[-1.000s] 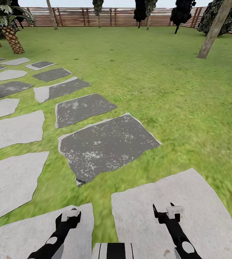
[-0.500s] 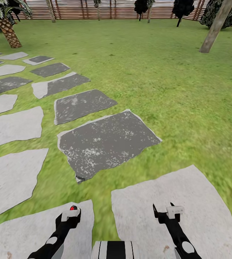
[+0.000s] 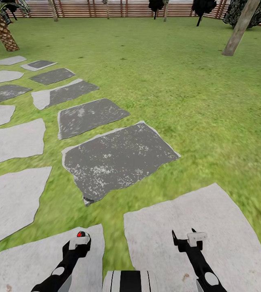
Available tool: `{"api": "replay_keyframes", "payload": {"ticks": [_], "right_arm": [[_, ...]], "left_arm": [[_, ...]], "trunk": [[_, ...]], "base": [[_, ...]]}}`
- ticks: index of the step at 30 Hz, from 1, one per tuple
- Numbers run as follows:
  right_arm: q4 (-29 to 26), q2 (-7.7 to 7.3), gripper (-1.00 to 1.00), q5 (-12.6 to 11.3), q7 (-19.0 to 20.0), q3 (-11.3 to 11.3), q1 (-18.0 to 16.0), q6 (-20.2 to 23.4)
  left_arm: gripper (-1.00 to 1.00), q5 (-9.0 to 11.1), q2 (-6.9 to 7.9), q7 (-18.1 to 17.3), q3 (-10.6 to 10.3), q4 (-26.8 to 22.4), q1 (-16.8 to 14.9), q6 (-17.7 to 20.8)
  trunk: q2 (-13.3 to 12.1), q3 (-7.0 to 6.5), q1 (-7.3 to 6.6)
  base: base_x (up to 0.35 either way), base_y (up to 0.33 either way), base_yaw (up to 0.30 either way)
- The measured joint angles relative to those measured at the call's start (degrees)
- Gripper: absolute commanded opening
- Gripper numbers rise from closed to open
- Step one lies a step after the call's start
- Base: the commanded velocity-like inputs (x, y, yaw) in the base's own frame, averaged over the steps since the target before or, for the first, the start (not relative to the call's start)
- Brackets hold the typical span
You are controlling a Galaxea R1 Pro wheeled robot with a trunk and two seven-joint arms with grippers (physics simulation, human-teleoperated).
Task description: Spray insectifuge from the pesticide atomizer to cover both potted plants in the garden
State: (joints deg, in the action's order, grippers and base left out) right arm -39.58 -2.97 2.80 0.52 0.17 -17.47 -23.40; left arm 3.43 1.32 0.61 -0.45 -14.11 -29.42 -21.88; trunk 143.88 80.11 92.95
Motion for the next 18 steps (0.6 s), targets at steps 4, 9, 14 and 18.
{"api": "replay_keyframes", "payload": {"ticks": [4, 9, 14, 18], "right_arm": [[0.01, 0.0, 1.0, 0.0, 0.0, 0.0, 0.0, 0.0], [0.0, 0.0, 1.0, 0.0, 0.0, 0.0, 0.0, 0.0], [0.0, 0.0, 1.0, 0.0, 0.0, 0.0, 0.0, 0.0], [-0.01, 0.0, 1.0, 0.0, -0.01, 0.0, 0.01, 0.0]], "left_arm": [[1.0, 0.0, 0.0, 0.01, 0.0, 0.0, 0.0, 0.0], [1.0, 0.0, 0.0, 0.01, 0.0, 0.0, 0.0, 0.0], [1.0, 0.0, 0.0, 0.01, 0.0, 0.0, 0.0, 0.0], [1.0, 0.0, 0.0, 0.01, 0.0, 0.01, -0.01, 0.0]], "trunk": [[0.0, 0.01, -0.01], [0.0, 0.01, 0.0], [0.0, 0.01, 0.0], [0.0, 0.01, 0.0]], "base": [[0.033, 0.039, -0.003], [0.029, 0.045, -0.001], [0.003, 0.005, 0.0], [0.0, 0.001, -0.071]]}}
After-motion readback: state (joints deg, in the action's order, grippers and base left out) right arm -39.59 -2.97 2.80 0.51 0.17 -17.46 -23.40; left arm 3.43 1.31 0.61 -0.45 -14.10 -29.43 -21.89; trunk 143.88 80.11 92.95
